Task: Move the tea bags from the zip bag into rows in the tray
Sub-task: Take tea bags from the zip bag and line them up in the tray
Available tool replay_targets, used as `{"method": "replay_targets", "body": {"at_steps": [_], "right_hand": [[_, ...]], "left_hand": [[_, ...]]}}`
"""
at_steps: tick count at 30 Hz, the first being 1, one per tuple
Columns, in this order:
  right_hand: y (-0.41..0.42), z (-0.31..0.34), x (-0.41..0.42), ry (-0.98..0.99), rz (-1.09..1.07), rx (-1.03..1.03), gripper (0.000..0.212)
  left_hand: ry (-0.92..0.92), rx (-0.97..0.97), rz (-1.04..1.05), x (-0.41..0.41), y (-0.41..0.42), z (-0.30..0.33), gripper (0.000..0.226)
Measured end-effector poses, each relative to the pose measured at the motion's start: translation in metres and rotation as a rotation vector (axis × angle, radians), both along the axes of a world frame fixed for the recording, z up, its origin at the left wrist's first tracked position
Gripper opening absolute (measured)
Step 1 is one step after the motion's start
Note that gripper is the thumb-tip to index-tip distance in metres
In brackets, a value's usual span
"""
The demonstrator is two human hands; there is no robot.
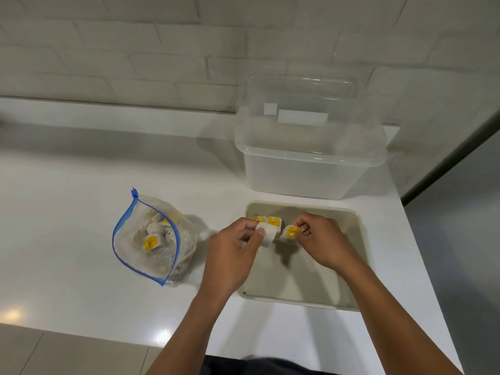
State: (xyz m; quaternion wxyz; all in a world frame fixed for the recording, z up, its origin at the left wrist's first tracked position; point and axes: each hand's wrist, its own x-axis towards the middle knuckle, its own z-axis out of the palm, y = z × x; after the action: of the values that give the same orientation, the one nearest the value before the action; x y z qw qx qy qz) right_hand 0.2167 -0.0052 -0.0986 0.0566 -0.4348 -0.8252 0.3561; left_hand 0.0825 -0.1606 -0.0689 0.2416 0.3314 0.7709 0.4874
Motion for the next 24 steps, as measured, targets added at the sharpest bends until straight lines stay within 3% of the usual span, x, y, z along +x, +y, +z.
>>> {"method": "replay_targets", "body": {"at_steps": [6, 14, 24], "right_hand": [[0.008, -0.013, -0.004, -0.019, -0.006, -0.001, 0.015], [0.011, -0.039, -0.012, 0.054, -0.219, -0.091, 0.023], [0.009, -0.046, -0.02, 0.024, -0.231, 0.004, 0.018]], "left_hand": [[-0.057, 0.04, 0.055, -0.002, -0.006, -0.009, 0.007], [-0.107, 0.085, 0.118, -0.01, -0.012, -0.012, 0.01], [-0.123, 0.059, 0.104, -0.007, -0.013, -0.015, 0.01]]}}
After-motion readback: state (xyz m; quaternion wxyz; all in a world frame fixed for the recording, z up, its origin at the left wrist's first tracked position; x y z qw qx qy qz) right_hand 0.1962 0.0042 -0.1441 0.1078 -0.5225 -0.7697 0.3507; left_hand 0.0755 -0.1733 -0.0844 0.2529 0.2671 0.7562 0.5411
